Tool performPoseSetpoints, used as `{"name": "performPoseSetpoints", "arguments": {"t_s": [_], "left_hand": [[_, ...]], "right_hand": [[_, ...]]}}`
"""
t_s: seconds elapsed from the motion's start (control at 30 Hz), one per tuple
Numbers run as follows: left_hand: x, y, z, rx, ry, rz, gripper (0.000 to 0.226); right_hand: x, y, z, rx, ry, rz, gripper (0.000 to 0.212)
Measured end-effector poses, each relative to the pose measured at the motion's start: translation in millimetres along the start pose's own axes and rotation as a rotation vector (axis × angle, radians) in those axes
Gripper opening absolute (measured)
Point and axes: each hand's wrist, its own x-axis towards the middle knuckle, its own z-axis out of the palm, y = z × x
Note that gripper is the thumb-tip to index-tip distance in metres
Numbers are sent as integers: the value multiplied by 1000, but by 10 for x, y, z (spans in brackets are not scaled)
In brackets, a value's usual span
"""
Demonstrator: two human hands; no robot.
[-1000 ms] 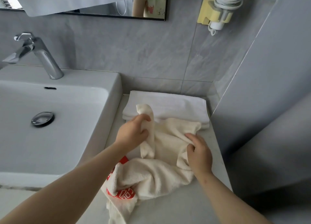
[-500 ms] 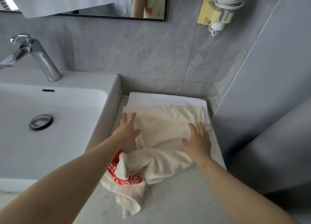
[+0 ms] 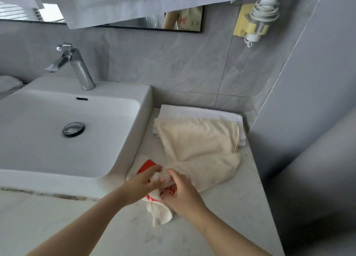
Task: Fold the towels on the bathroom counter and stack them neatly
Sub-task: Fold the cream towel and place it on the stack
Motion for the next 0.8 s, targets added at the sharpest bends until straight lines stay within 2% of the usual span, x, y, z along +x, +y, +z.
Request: {"name": "performPoseSetpoints", "arguments": {"t_s": [0.07,0.13,0.2,0.27,0.33,0.4,0.5,0.57,0.63,0.67,0.73,0.8], "left_hand": [[-90,-143,38,17,-93,11,78],[-126,-226,97,173,-64,86,87],[-135,-231,173,396,14,174,65],[-142,-167,219,464,97,212,36],[-137,-106,245,438,175,172,18],[-120,-58,228,406,236,124,14],[-143,42,141,348,306,117,15],[-196,199,92,346,372,166,14],[-258,422,95,335,464,195,10],[-273,535,126,312,486,194,9],[-279,755,215,227,452,202,21],[-246,918,337,102,331,190,31]], "right_hand": [[-69,12,19,-59,-55,41,64],[-125,50,46,-150,-89,26,67],[-176,103,97,-260,-146,22,78],[-197,132,149,-293,-140,58,72],[-203,111,162,-181,-35,94,38],[-185,47,134,25,68,131,7],[-178,-31,38,313,194,206,20],[-205,-79,-62,576,230,241,13],[-243,-61,-169,740,220,250,34],[-276,-64,-233,779,219,240,37],[-354,-61,-354,853,243,220,26],[-442,-43,-459,900,292,221,20]]}}
